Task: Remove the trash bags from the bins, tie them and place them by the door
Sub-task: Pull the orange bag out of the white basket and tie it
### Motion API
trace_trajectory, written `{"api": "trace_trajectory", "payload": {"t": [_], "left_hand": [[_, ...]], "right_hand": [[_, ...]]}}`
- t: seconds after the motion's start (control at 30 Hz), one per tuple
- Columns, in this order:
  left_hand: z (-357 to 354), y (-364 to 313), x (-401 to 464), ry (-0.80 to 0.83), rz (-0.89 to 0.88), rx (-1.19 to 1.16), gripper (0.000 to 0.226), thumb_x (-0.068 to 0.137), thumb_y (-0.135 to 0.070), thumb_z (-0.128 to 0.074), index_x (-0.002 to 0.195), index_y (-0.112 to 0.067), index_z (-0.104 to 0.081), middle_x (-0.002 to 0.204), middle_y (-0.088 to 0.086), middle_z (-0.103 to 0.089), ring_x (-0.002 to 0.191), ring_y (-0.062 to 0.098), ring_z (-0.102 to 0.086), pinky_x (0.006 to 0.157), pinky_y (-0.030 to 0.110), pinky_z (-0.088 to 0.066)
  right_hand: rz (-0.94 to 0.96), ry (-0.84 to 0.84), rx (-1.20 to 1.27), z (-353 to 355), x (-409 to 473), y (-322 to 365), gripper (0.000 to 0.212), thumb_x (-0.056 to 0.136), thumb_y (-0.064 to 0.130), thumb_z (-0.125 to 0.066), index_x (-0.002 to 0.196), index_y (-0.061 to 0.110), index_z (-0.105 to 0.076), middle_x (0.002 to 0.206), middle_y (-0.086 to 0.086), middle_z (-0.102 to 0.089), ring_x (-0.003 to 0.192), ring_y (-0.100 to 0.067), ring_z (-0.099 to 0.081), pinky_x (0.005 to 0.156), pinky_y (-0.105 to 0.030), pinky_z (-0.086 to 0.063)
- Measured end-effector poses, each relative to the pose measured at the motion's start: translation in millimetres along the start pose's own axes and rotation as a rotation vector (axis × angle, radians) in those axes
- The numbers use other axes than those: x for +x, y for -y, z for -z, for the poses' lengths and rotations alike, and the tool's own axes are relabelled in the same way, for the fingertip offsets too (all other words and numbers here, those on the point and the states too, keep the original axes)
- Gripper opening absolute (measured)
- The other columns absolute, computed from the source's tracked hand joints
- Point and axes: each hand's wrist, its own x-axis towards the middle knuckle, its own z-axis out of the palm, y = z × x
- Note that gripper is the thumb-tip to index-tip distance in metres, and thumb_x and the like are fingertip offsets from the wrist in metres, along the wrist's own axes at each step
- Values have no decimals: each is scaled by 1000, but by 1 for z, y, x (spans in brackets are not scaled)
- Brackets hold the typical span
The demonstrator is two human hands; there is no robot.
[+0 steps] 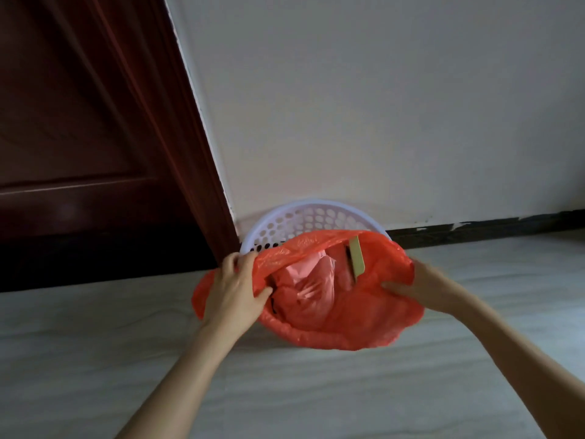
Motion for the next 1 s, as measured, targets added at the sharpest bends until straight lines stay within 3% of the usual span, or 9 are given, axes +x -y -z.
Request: {"api": "trace_trajectory", "payload": {"t": [0.07,0.23,0.37,0.5,0.6,0.67,0.77,0.87,1.0], "left_hand": [[1,-2,-5,57,71,56,66,84,-36,-61,140,-22,-28,122,15,-55,105,38,-60,85,43,-51],[22,-17,2,62,78,478,41,92,-43,-49,117,-11,-46,108,16,-67,102,34,-63,79,36,-48],[22,-13,18,212,117,-10,32,86,-35,-58,110,-14,-56,107,10,-68,103,31,-63,86,35,-49],[27,-16,14,418,135,-561,49,83,-10,-65,126,-18,-43,110,3,-61,104,19,-60,97,39,-48],[34,-23,5,512,174,-698,41,84,3,-60,117,-17,-45,83,4,-60,64,9,-62,63,26,-54],[35,-29,4,414,197,-654,27,85,3,-58,106,-13,-51,72,4,-57,48,6,-55,52,21,-48],[34,-23,7,204,90,-363,18,85,-13,-63,103,-15,-63,87,6,-68,80,20,-65,72,28,-48],[39,-18,6,193,-31,-177,14,83,-33,-66,75,-20,-67,62,-3,-62,69,17,-60,60,26,-40],[42,-27,7,65,-78,-243,30,88,-34,-60,69,-11,-63,66,9,-62,72,28,-63,66,35,-43]], "right_hand": [[18,-78,-160,-2,-7,-2,41,78,52,-62,71,13,-52,85,-11,-64,87,-33,-60,69,-32,-42],[118,-404,-389,11,-21,18,17,85,17,-47,100,9,-51,106,-14,-55,99,-37,-57,69,-37,-39],[153,-415,-358,13,-22,30,26,81,7,-43,107,8,-44,95,-21,-63,90,-40,-59,65,-36,-35],[53,-200,530,16,-21,41,32,84,-1,-46,115,-2,-51,87,-15,-62,76,-28,-58,56,-28,-46],[1,139,1054,19,-31,40,30,82,-5,-57,111,2,-58,65,-7,-69,53,-18,-65,52,-27,-55],[89,159,876,16,-38,35,44,79,-11,-58,118,8,-56,80,-7,-69,65,-19,-65,64,-30,-55],[337,-112,216,11,-39,24,55,76,-11,-48,122,16,-59,98,-7,-65,90,-24,-63,75,-29,-47],[393,-228,-297,17,-42,21,55,79,5,-45,126,31,-55,112,-14,-63,104,-36,-59,81,-36,-47],[357,-385,-172,32,-39,38,41,86,7,-43,123,19,-53,110,-19,-66,102,-39,-59,81,-39,-45]]}}
